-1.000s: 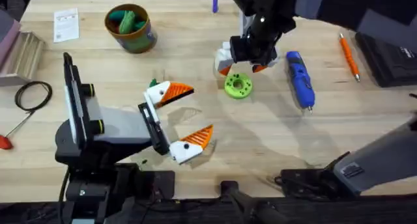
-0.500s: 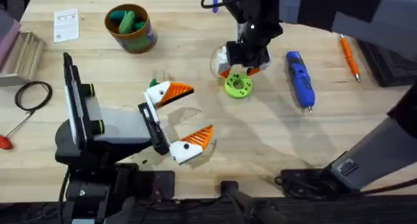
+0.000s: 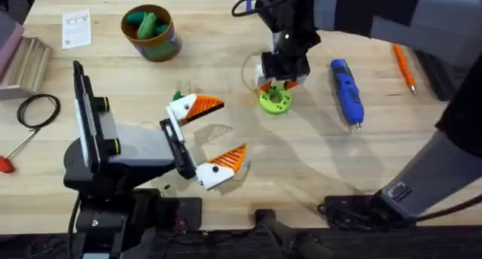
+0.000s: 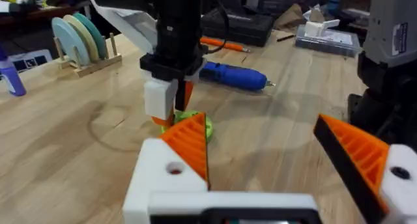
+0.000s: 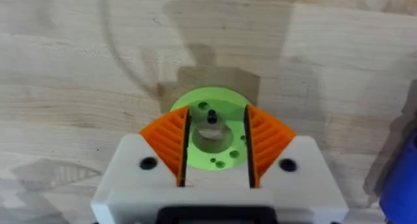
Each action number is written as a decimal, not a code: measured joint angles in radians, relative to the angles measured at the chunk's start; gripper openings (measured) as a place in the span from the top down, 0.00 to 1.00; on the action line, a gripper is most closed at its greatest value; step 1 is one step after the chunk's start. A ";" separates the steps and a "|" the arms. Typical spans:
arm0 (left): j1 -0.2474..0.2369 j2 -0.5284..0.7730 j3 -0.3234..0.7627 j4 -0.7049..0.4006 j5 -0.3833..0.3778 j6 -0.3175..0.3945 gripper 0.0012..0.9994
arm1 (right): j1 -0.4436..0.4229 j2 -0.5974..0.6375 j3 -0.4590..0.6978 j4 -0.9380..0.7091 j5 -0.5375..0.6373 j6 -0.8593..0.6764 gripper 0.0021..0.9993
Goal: Pick up the gripper from the table and insert it into the empty holder that is missing its gripper. Then pick up a screw, insert it into the mounting hole, and use the screwdriver to tighten it. Finally, clean up the table by picking up the vegetable and placing it into the bucket.
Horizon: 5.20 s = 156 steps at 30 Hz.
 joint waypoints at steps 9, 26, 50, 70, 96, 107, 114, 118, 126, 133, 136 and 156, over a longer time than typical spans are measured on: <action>0.000 0.000 0.000 0.000 0.000 0.000 0.01 | 0.000 0.000 0.000 0.000 -0.001 0.005 0.64; 0.000 0.000 0.000 0.000 0.000 0.000 0.01 | 0.000 0.000 0.000 0.000 -0.001 0.011 0.99; 0.000 0.000 0.000 0.000 0.000 0.000 0.01 | 0.004 -0.257 0.212 -0.242 -0.001 -0.082 1.00; 0.000 0.000 0.000 0.000 0.000 0.000 0.01 | 0.217 -0.261 0.548 -0.462 -0.001 -0.426 1.00; 0.000 0.000 0.000 0.000 0.000 0.000 0.01 | 0.486 -0.236 0.549 -0.364 -0.160 -1.005 1.00; 0.000 0.000 0.000 0.000 0.000 0.000 0.01 | 0.495 -0.165 0.549 -0.328 -0.166 -1.117 1.00; 0.000 0.000 0.000 0.000 0.000 0.000 0.01 | 0.495 -0.121 0.549 -0.321 -0.166 -1.138 1.00; 0.000 0.000 0.000 0.000 0.000 0.000 0.01 | 0.495 -0.107 0.549 -0.319 -0.167 -1.145 1.00; 0.000 0.000 0.000 0.000 0.000 0.000 0.01 | 0.495 -0.075 0.549 -0.319 -0.166 -1.145 1.00; 0.000 0.000 0.000 0.000 0.000 0.000 0.01 | 0.495 -0.067 0.549 -0.318 -0.166 -1.145 1.00; 0.000 0.000 0.000 0.000 0.000 0.000 0.01 | 0.495 -0.067 0.549 -0.318 -0.166 -1.145 1.00; 0.000 0.000 0.000 0.000 0.000 0.000 0.01 | 0.495 -0.046 0.549 -0.318 -0.166 -1.145 1.00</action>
